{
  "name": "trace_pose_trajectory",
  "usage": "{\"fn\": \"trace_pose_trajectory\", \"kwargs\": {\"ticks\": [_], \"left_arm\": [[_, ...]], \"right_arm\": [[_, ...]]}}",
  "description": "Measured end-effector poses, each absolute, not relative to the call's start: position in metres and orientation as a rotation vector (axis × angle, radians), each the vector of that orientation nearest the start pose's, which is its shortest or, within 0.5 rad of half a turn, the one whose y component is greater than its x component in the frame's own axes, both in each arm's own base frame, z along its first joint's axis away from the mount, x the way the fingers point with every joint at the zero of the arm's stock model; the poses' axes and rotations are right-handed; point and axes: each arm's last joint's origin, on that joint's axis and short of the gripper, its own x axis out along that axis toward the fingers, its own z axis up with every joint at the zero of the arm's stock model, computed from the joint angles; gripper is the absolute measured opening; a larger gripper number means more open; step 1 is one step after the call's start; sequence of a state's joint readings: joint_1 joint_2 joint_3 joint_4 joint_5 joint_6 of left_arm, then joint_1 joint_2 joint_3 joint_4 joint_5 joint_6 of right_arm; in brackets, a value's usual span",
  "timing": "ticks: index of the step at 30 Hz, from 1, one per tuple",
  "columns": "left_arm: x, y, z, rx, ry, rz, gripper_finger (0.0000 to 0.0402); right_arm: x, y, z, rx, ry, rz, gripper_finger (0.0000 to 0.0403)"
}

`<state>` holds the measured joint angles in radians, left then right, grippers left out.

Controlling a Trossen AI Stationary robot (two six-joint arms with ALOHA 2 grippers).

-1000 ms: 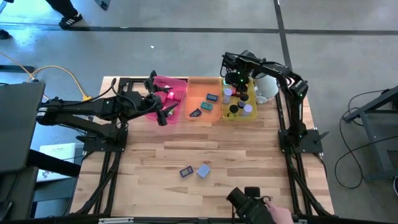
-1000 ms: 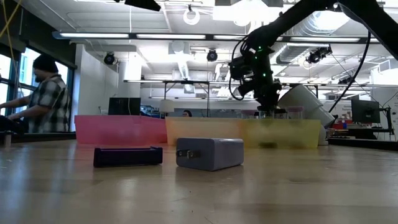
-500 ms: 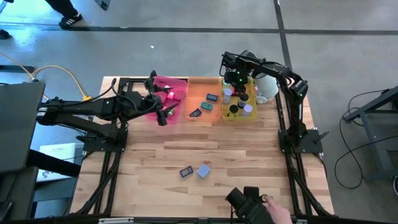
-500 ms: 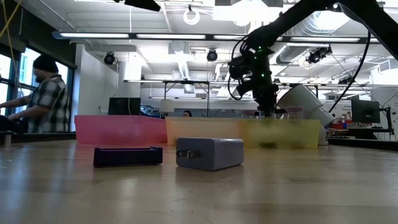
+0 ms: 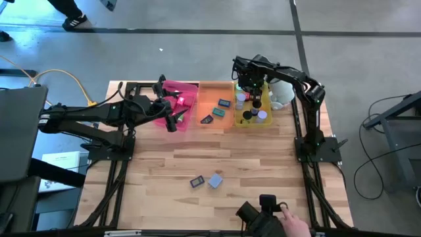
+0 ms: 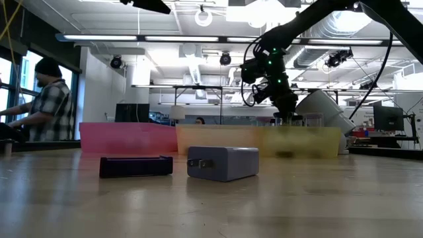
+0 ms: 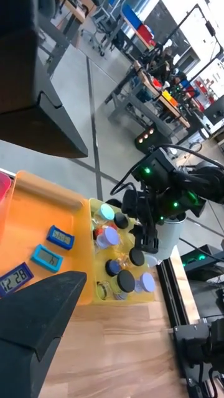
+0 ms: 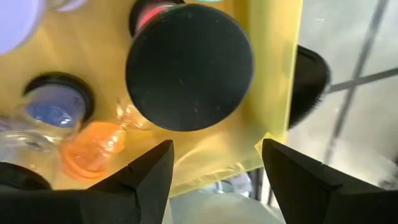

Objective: Pick & Place Office items
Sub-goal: Put the yellow hourglass into the yellow bin

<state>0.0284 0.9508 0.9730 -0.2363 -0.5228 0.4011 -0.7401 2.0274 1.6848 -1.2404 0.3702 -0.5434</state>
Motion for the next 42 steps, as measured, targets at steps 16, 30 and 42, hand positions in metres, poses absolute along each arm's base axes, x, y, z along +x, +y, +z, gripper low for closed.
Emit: {"fn": "trace_pose_trajectory", "kwargs": {"ticks": [16,30,42], "left_arm": [[0.200,0.031,0.361,0.344,0.317,0.426,0.0305],[0.200,0.034,0.360,0.303,0.310,0.399,0.0305],[0.199,0.034,0.358,0.282,0.332,0.396,0.0305]], "right_arm": [[0.276,-0.256,0.242,0.269,1.551,-0.438,0.0235],[0.269,-0.260,0.239,0.443,1.533,-0.472,0.0235],[0.266,-0.260,0.228,0.475,1.537,-0.463,0.0235]]}}
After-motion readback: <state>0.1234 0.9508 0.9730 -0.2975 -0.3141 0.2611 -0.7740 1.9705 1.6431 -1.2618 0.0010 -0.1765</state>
